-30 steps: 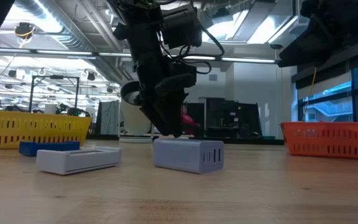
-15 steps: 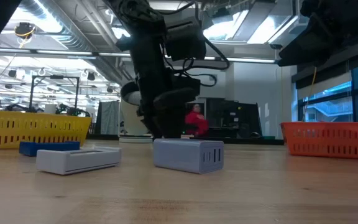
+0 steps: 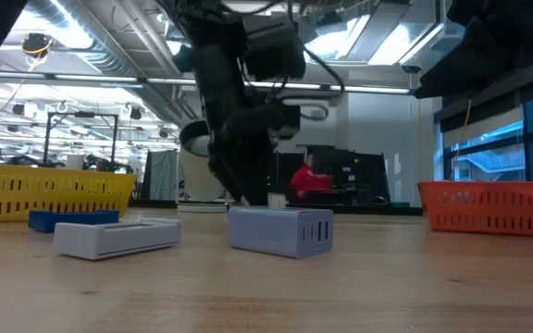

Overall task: Pick & Place Office items
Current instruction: Put the pink charger adapter into the orange basket

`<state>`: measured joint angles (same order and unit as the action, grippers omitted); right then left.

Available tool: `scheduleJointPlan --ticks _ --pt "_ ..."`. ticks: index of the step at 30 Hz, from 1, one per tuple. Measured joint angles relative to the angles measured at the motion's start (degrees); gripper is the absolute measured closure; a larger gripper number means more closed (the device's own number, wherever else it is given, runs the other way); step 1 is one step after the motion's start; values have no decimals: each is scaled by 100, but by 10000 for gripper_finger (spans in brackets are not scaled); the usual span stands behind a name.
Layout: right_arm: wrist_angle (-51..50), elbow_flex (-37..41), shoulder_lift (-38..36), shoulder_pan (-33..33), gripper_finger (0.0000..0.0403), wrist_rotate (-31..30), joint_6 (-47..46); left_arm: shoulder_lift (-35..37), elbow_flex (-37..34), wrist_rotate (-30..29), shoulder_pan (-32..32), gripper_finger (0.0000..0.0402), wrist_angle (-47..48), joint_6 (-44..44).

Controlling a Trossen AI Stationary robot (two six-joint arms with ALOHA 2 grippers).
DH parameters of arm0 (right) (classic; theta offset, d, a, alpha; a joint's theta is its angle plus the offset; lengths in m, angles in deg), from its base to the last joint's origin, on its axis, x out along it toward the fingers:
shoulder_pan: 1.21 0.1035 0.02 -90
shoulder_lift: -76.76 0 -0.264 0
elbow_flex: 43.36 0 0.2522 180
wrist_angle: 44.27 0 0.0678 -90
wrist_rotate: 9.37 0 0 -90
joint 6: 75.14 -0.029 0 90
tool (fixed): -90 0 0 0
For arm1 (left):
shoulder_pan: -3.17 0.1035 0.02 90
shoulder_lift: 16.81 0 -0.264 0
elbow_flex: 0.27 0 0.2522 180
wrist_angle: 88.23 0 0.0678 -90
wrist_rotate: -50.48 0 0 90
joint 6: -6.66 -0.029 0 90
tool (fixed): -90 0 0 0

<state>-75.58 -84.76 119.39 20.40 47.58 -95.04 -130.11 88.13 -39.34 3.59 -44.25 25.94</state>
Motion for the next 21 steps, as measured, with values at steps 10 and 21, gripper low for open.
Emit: scheduleJointPlan --ticks 10,21 --pt "-3 0 0 0 178 381 577 520 2 975 92 207 -125 -273" --pt "732 7 0 0 197 824 1956 2213 -107 1515 559 207 -177 -1159"
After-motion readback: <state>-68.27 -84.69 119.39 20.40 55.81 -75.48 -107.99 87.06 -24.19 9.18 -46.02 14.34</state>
